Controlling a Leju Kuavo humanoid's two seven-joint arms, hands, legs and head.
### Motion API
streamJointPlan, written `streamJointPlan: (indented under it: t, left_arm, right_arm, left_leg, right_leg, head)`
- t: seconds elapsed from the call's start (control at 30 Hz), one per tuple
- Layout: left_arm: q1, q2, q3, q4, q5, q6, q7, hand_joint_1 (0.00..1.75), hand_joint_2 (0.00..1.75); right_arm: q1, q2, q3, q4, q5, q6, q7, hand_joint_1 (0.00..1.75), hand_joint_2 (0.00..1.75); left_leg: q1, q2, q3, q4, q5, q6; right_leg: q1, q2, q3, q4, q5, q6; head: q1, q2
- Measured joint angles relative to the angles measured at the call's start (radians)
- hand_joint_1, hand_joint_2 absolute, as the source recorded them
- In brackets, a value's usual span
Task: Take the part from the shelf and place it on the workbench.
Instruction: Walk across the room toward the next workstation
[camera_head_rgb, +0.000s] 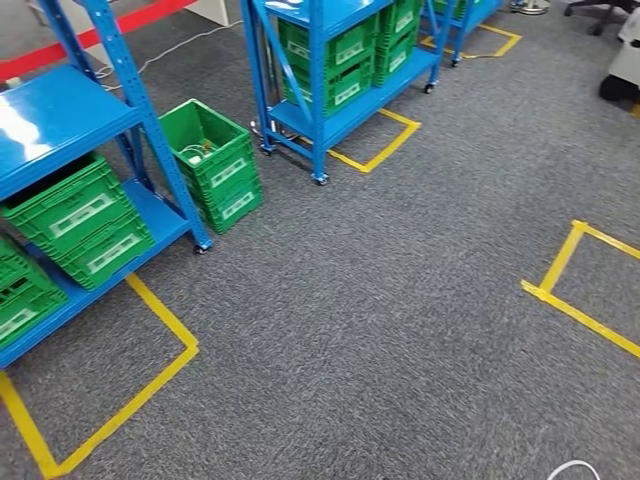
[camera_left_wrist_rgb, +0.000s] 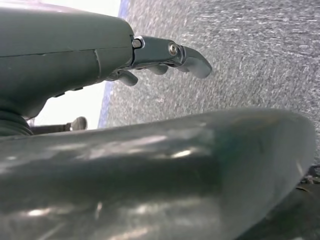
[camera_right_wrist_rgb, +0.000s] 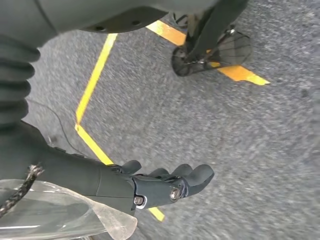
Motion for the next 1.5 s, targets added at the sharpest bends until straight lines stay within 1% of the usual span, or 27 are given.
streamJointPlan:
  t: [0.03,0.1,0.17,0.23,0.3,0.37,0.4,0.43,0.5,0.53,0.6,0.67,0.73,0.8,0.87,0.9,0.93,0.97,1.03,1.1,1.17,1.23,1.3,1.37,1.4,1.43,1.5]
  left_arm:
    - [-0.001,0.0,0.0,0.0,0.0,0.001,-0.001,0.0,0.0]
    - [-0.003,0.001,0.001,0.0,0.0,0.004,-0.001,0.0,0.0]
    - [-0.001,0.002,0.003,0.0,0.0,0.006,-0.001,0.0,0.0]
    - [-0.001,0.003,0.006,0.0,0.0,0.008,-0.001,0.0,0.0]
    - [-0.003,0.004,0.009,0.0,-0.002,0.009,-0.002,0.0,0.0]
    - [-0.003,0.005,0.014,0.0,-0.003,0.009,-0.004,0.0,0.0]
    - [-0.002,0.005,0.017,0.0,-0.004,0.009,-0.004,0.0,0.0]
    - [0.0,0.005,0.018,0.0,-0.005,0.009,-0.005,0.0,0.0]
    - [0.001,0.007,0.021,0.0,-0.006,0.009,-0.005,0.0,0.0]
    - [0.0,0.008,0.021,0.0,-0.006,0.009,-0.006,0.0,0.0]
    - [-0.004,0.009,0.022,0.0,-0.006,0.009,-0.007,0.0,0.0]
    - [-0.003,0.009,0.023,0.0,-0.006,0.011,-0.008,0.0,0.0]
    - [-0.001,0.009,0.024,0.0,-0.008,0.013,-0.008,0.0,0.0]
    - [-0.002,0.007,0.024,0.0,-0.009,0.015,-0.008,0.0,0.0]
    - [-0.004,0.006,0.024,0.0,-0.009,0.015,-0.008,0.0,0.0]
    - [-0.004,0.006,0.024,0.0,-0.009,0.016,-0.008,0.0,0.0]
    - [-0.003,0.006,0.024,0.0,-0.009,0.017,-0.008,0.0,0.0]
    - [-0.003,0.005,0.024,0.0,-0.01,0.017,-0.008,0.0,0.0]
    - [-0.004,0.005,0.024,0.0,-0.011,0.017,-0.009,0.0,0.0]
    - [-0.005,0.005,0.024,0.0,-0.012,0.018,-0.01,0.0,0.0]
    - [-0.003,0.006,0.024,0.0,-0.012,0.018,-0.011,0.0,0.0]
    - [-0.001,0.006,0.024,0.0,-0.013,0.019,-0.011,0.0,0.0]
    - [-0.002,0.006,0.024,0.0,-0.015,0.019,-0.011,0.0,0.0]
    - [-0.004,0.006,0.024,0.0,-0.018,0.019,-0.011,0.0,0.0]
    - [-0.003,0.006,0.024,0.0,-0.019,0.019,-0.011,0.0,0.0]
    - [-0.002,0.006,0.024,0.0,-0.019,0.019,-0.011,0.0,0.0]
    - [0.001,0.007,0.024,0.0,-0.019,0.019,-0.011,0.0,0.0]
  right_arm:
    - [0.0,0.0,0.0,0.0,0.001,0.001,0.0,0.0,1.75]
    - [-0.001,0.0,0.0,0.0,0.003,0.002,0.002,0.0,1.75]
    - [-0.001,0.0,0.0,0.0,0.005,0.001,0.003,0.0,1.75]
    - [-0.003,0.001,0.0,0.0,0.006,0.001,0.002,0.0,1.75]
    - [-0.002,0.002,0.0,0.0,0.006,0.001,0.0,0.0,0.87]
    - [-0.001,0.002,0.0,0.0,0.005,0.002,0.0,0.0,0.0]
    - [-0.001,0.002,0.0,0.0,0.006,0.003,0.0,0.0,0.0]
    - [-0.002,0.002,0.0,0.0,0.006,0.004,0.0,0.0,0.0]
    - [-0.005,0.002,0.0,0.0,0.008,0.007,0.0,0.0,0.0]
    - [-0.005,0.002,0.0,0.0,0.008,0.008,0.0,0.0,0.0]
    - [-0.007,0.002,0.0,0.0,0.008,0.011,0.001,0.0,0.0]
    - [-0.01,0.002,0.0,0.0,0.008,0.012,0.001,0.0,0.0]
    - [-0.013,0.002,0.001,0.0,0.008,0.012,0.002,0.0,0.0]
    - [-0.012,0.002,0.001,0.0,0.008,0.012,0.002,0.0,0.0]
    - [-0.008,0.002,0.001,0.0,0.008,0.011,0.004,0.0,0.0]
    - [-0.006,0.002,0.001,0.0,0.008,0.009,0.004,0.0,0.0]
    - [-0.005,0.001,0.001,0.0,0.009,0.006,0.004,0.0,0.0]
    - [-0.005,0.001,0.001,0.0,0.01,0.004,0.004,0.0,0.0]
    - [-0.005,0.0,0.001,0.0,0.011,0.001,0.004,0.0,0.0]
    - [-0.005,0.0,0.001,0.0,0.011,0.001,0.004,0.0,0.0]
    - [-0.005,0.001,0.001,0.0,0.011,0.0,0.004,0.0,0.0]
    - [-0.006,0.001,0.001,0.0,0.011,0.0,0.004,0.0,0.87]
    - [-0.005,0.001,0.001,0.0,0.012,0.0,0.004,0.0,1.75]
    - [-0.003,0.001,0.001,0.0,0.012,0.0,0.005,0.0,1.75]
    - [-0.002,0.001,0.001,0.0,0.012,0.0,0.006,0.0,1.75]
    - [-0.003,0.001,0.001,0.0,0.011,-0.001,0.006,0.0,1.75]
    - [-0.005,0.001,0.001,0.0,0.011,-0.001,0.006,0.0,1.75]
  left_leg:
    - [0.0,-0.012,-0.001,0.004,-0.002,-0.005]
    - [0.0,-0.032,-0.01,0.01,-0.001,-0.015]
    - [0.003,-0.041,-0.017,0.014,-0.001,-0.025]
    - [0.003,-0.005,-0.038,0.056,-0.029,-0.034]
    - [0.003,0.041,-0.092,0.17,-0.088,-0.044]
    - [0.006,0.054,-0.148,0.282,-0.126,-0.048]
    - [0.007,0.057,-0.155,0.295,-0.118,-0.047]
    - [0.007,0.06,-0.142,0.268,-0.091,-0.044]
    - [0.002,0.086,-0.079,0.14,-0.022,-0.03]
    - [-0.003,0.104,-0.05,0.08,-0.002,-0.023]
    - [-0.012,0.125,-0.027,0.025,0.002,-0.013]
    - [-0.01,0.11,-0.026,0.015,0.004,-0.009]
    - [-0.003,0.092,-0.019,0.002,0.012,-0.003]
    - [0.001,0.074,-0.016,-0.005,0.016,0.003]
    - [0.002,0.052,-0.017,-0.004,0.016,0.005]
    - [0.002,0.04,-0.016,-0.004,0.016,0.005]
    - [0.002,0.028,-0.014,-0.003,0.015,0.004]
    - [0.004,0.016,-0.012,-0.002,0.013,0.001]
    - [0.005,-0.006,-0.012,0.007,0.006,-0.009]
    - [0.004,-0.024,-0.019,0.015,0.004,-0.021]
    - [0.005,-0.04,-0.025,0.018,0.005,-0.029]
    - [0.005,-0.015,-0.037,0.043,-0.012,-0.038]
    - [0.005,0.033,-0.083,0.14,-0.065,-0.048]
    - [0.008,0.053,-0.146,0.269,-0.117,-0.054]
    - [0.009,0.056,-0.163,0.302,-0.12,-0.054]
    - [0.009,0.058,-0.161,0.296,-0.103,-0.052]
    - [0.005,0.075,-0.109,0.188,-0.031,-0.039]
  right_leg:
    - [-0.003,0.02,0.028,-0.055,0.018,-0.001]
    - [-0.004,0.04,0.049,-0.092,0.017,-0.007]
    - [-0.003,0.021,0.051,-0.095,0.019,-0.017]
    - [-0.004,-0.002,0.054,-0.099,0.02,-0.027]
    - [-0.002,-0.029,0.056,-0.1,0.017,-0.036]
    - [0.001,-0.057,0.058,-0.1,0.013,-0.04]
    - [0.003,-0.069,0.059,-0.1,0.011,-0.041]
    - [0.005,-0.08,0.062,-0.1,0.009,-0.042]
    - [0.008,-0.098,0.07,-0.101,0.004,-0.04]
    - [0.011,-0.107,0.074,-0.1,0.001,-0.038]
    - [0.015,-0.126,0.076,-0.101,-0.004,-0.03]
    - [0.015,-0.141,0.078,-0.103,-0.008,-0.021]
    - [0.014,-0.112,0.067,-0.078,-0.029,-0.012]
    - [0.011,-0.059,0.016,0.028,-0.083,-0.005]
    - [0.009,-0.039,-0.052,0.154,-0.127,0.0]
    - [0.007,-0.037,-0.07,0.177,-0.122,0.003]
    - [0.006,-0.035,-0.068,0.16,-0.096,0.005]
    - [0.003,-0.03,-0.047,0.105,-0.056,0.007]
    - [-0.005,0.005,0.011,-0.027,0.006,0.009]
    - [-0.008,0.031,0.042,-0.086,0.015,0.002]
    - [-0.006,0.019,0.046,-0.088,0.013,-0.012]
    - [-0.008,-0.001,0.049,-0.089,0.014,-0.025]
    - [-0.006,-0.025,0.052,-0.09,0.011,-0.034]
    - [-0.003,-0.051,0.054,-0.09,0.007,-0.04]
    - [-0.001,-0.064,0.055,-0.09,0.005,-0.041]
    - [0.0,-0.074,0.058,-0.09,0.002,-0.041]
    - [0.004,-0.093,0.067,-0.09,-0.003,-0.041]
  head:
    - [0.0,0.0]
    - [0.0,0.0]
    - [0.0,0.0]
    - [-0.006,0.0]
    - [-0.011,0.0]
    - [-0.011,0.0]
    - [-0.012,0.0]
    - [-0.012,0.0]
    - [-0.011,0.0]
    - [-0.012,0.0]
    - [-0.011,0.0]
    - [-0.01,0.0]
    - [-0.005,0.0]
    - [0.002,0.0]
    - [0.004,0.0]
    - [0.004,0.0]
    - [0.004,0.0]
    - [0.004,0.0]
    - [0.005,0.0]
    - [0.005,0.0]
    - [0.004,0.0]
    - [0.0,0.0]
    - [-0.007,0.0]
    - [-0.009,0.0]
    - [-0.009,0.0]
    - [-0.009,0.0]
    - [-0.01,0.0]
